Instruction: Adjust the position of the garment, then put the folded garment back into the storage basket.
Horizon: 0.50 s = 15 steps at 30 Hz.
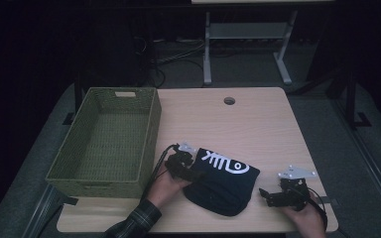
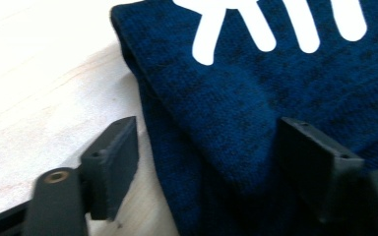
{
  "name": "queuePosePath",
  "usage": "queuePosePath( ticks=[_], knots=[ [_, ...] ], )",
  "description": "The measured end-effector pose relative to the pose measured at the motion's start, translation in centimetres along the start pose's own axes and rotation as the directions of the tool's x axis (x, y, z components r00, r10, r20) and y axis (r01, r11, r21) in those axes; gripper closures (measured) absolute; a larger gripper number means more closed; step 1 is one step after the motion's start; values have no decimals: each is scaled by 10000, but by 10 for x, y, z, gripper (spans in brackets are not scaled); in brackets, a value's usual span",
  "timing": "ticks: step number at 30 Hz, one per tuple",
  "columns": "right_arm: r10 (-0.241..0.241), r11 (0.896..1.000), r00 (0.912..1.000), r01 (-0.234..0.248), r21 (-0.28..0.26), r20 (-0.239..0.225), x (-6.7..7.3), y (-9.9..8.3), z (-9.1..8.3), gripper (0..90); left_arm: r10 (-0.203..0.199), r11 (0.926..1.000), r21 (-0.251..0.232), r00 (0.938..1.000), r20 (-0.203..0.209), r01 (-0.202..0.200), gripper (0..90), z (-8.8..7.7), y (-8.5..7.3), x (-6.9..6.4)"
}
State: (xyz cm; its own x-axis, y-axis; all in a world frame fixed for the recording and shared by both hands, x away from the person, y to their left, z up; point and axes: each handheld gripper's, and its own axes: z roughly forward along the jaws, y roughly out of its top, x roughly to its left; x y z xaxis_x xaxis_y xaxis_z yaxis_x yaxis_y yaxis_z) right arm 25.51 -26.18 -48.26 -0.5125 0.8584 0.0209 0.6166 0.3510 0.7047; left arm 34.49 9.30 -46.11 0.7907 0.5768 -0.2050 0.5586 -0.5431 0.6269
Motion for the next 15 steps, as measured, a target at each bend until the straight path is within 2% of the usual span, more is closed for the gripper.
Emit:
queuePosePath(
  ticks=[4,9,15],
  knots=[
    [30,10000,10000,-30,15,-52,0,0,0,23,-95,9999,131,9998,201,92,397,0,2,0],
    [21,10000,10000,-21,21,-69,0,0,0,23,-284,9994,217,9972,685,270,515,0,2,2],
    [-5,10000,10000,5,23,-94,0,0,0,23,-273,9991,352,9952,935,241,632,0,3,3]
  ],
)
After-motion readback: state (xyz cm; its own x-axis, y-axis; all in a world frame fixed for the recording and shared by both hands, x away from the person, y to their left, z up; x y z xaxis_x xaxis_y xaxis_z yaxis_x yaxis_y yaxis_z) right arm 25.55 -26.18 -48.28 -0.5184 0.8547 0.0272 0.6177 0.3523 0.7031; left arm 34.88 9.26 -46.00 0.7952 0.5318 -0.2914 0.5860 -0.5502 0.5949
